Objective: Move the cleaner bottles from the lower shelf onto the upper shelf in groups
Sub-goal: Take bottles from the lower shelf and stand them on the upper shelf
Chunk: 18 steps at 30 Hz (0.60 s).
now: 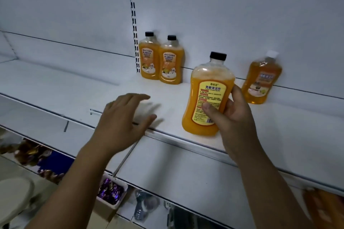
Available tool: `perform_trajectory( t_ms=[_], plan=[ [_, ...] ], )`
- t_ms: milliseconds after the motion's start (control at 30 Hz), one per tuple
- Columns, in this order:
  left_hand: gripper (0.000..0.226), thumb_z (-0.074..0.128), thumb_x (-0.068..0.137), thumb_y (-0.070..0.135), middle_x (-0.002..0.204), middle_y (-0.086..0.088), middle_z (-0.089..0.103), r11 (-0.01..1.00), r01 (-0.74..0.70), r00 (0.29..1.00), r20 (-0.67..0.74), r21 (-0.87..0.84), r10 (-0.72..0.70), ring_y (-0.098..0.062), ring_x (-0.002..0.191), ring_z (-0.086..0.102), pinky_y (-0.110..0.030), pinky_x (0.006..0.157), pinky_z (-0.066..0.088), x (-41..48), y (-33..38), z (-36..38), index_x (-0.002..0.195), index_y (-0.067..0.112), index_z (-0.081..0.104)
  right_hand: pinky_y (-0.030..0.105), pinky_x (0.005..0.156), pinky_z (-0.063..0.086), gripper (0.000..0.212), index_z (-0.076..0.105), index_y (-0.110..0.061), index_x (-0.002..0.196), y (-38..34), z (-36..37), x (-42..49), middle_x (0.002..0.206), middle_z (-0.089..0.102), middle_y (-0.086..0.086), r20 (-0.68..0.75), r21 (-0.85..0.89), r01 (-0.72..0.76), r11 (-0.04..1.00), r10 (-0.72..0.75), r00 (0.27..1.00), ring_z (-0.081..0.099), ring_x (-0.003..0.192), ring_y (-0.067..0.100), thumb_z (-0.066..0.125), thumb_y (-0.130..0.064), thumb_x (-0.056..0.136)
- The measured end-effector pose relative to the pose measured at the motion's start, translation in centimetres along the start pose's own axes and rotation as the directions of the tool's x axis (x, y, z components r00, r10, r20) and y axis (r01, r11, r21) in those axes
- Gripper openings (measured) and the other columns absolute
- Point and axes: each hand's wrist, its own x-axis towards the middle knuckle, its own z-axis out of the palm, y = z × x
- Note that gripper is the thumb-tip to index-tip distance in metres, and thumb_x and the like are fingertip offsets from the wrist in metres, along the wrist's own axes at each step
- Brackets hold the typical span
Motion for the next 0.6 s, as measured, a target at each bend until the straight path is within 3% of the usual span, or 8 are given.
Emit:
perform_trajectory(
  t_ms=[233, 367, 500, 600],
  plan=[
    [0.065, 0.044, 0.092, 0.078, 0.144, 0.007, 0.060, 0.991, 0.085, 0.978, 0.180, 0.107, -0.104, -0.019, 0.131, 0.055, -0.046, 0.105, 0.047, 7.0, -3.1, 1.9, 0.141, 0.037, 0.053, 0.047, 0.097, 0.060, 0.062, 0.052, -0.029, 0.141, 0.0, 1.9, 6.9, 0.126, 0.073, -0.006, -0.053, -0.064, -0.024, 0.998, 0.020, 0.998, 0.071, 0.114, 0.015, 0.082, -0.028, 0.087],
    [0.062, 0.042, 0.094, 0.078, 0.142, 0.007, 0.060, 0.992, 0.104, 0.966, 0.230, 0.077, -0.120, -0.018, 0.129, 0.055, -0.046, 0.105, 0.049, 8.2, -4.1, 2.7, 0.138, 0.037, 0.056, 0.052, 0.102, 0.057, 0.067, 0.045, -0.030, 0.146, -1.0, 2.8, 10.5, 0.136, 0.067, -0.004, -0.083, -0.129, -0.069, 0.989, 0.059, 0.995, 0.067, 0.122, 0.021, 0.081, -0.027, 0.089],
    [0.056, 0.046, 0.096, 0.073, 0.140, 0.011, 0.061, 0.996, 0.071, 0.974, 0.214, 0.047, -0.079, -0.015, 0.128, 0.054, -0.042, 0.104, 0.050, 8.0, -4.8, 3.1, 0.134, 0.035, 0.063, 0.049, 0.100, 0.058, 0.060, 0.043, -0.027, 0.145, -1.4, 4.2, 14.0, 0.134, 0.065, -0.004, -0.142, -0.113, -0.141, 0.984, 0.125, 0.982, 0.067, 0.119, 0.023, 0.076, -0.019, 0.095],
    [0.054, 0.046, 0.096, 0.072, 0.138, 0.013, 0.061, 0.999, 0.044, 0.979, 0.196, 0.031, -0.049, -0.014, 0.127, 0.054, -0.041, 0.103, 0.050, 7.7, -5.2, 3.2, 0.132, 0.036, 0.063, 0.041, 0.089, 0.062, 0.057, 0.040, -0.026, 0.144, -0.7, 5.5, 16.0, 0.130, 0.065, 0.000, -0.222, -0.073, -0.193, 0.978, 0.173, 0.960, 0.069, 0.112, 0.024, 0.071, -0.022, 0.096]
  ],
)
